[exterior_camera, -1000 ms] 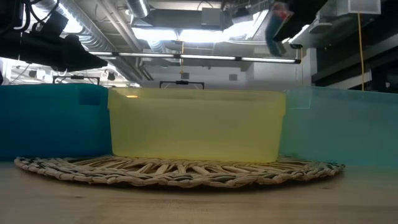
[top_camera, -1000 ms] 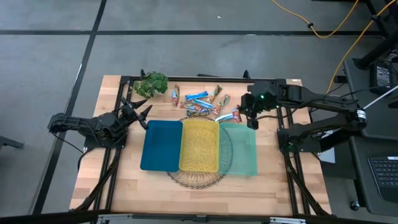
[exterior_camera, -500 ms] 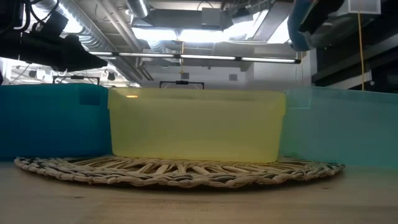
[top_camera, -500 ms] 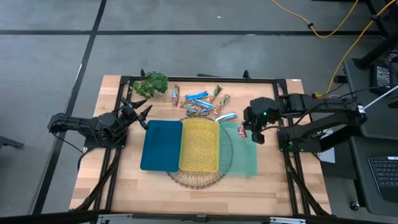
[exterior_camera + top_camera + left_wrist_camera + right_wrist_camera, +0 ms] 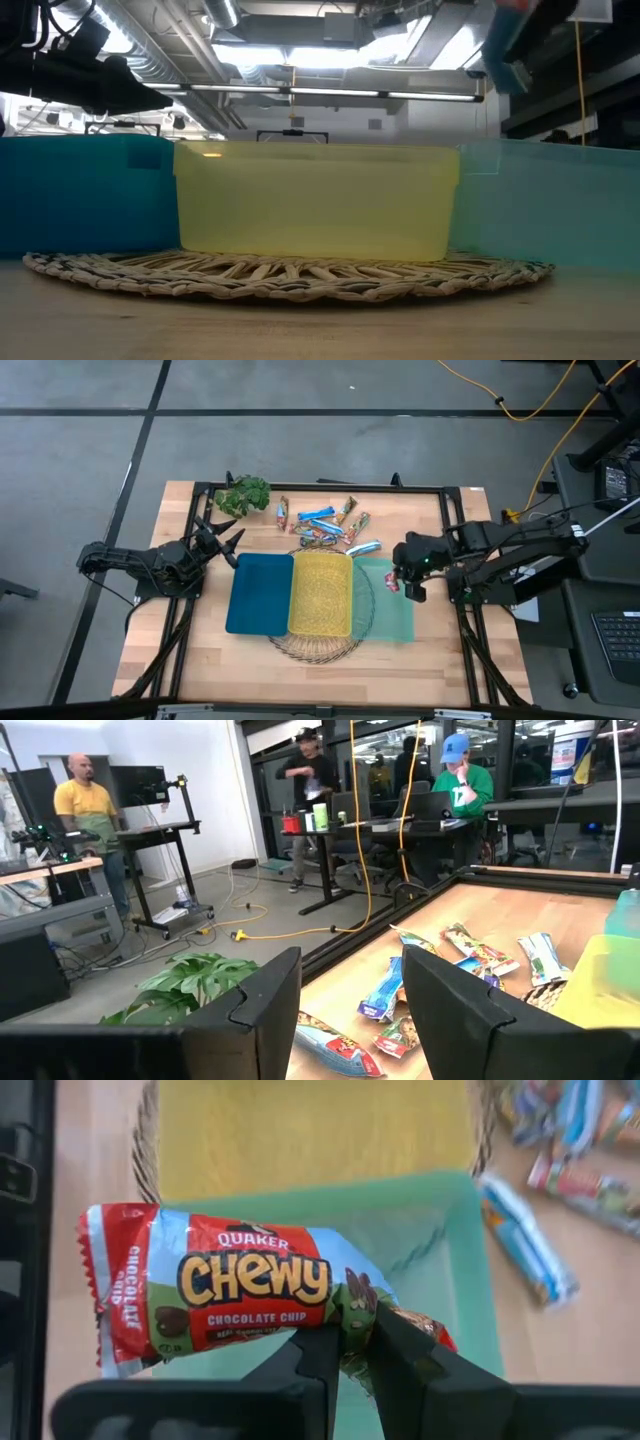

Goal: Pick and place Granola Bars by type
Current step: Put the red granola bar into the green bin

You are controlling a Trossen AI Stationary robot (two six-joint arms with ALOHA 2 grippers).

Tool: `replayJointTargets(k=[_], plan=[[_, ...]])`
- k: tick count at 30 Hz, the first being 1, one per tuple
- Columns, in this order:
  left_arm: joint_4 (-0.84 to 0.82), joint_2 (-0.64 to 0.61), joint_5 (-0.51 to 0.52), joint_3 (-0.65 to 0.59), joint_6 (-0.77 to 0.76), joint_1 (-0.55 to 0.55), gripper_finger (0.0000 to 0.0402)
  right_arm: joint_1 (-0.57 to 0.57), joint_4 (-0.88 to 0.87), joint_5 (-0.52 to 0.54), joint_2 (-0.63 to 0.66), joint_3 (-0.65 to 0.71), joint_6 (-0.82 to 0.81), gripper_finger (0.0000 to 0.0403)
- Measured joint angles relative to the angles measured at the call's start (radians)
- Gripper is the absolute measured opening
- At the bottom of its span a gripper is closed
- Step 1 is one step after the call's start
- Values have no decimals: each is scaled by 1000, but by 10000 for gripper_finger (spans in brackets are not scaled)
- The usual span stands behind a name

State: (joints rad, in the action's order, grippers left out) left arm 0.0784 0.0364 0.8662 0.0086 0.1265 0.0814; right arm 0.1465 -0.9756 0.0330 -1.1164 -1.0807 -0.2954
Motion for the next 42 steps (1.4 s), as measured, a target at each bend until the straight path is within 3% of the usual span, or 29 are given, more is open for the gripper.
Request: replayJointTargets(k=[5, 18, 32, 42], plan=[[0, 0, 0, 0, 0, 0, 169, 8, 51, 0, 0, 122, -44, 52], [0, 0, 0, 0, 0, 0, 169, 8, 379, 0, -37, 407, -40, 52], [0, 0, 0, 0, 0, 0, 169, 6, 481, 0, -241, 455, 72, 52], [0, 0, 0, 0, 0, 0, 169, -15, 502, -34, -288, 454, 91, 58]])
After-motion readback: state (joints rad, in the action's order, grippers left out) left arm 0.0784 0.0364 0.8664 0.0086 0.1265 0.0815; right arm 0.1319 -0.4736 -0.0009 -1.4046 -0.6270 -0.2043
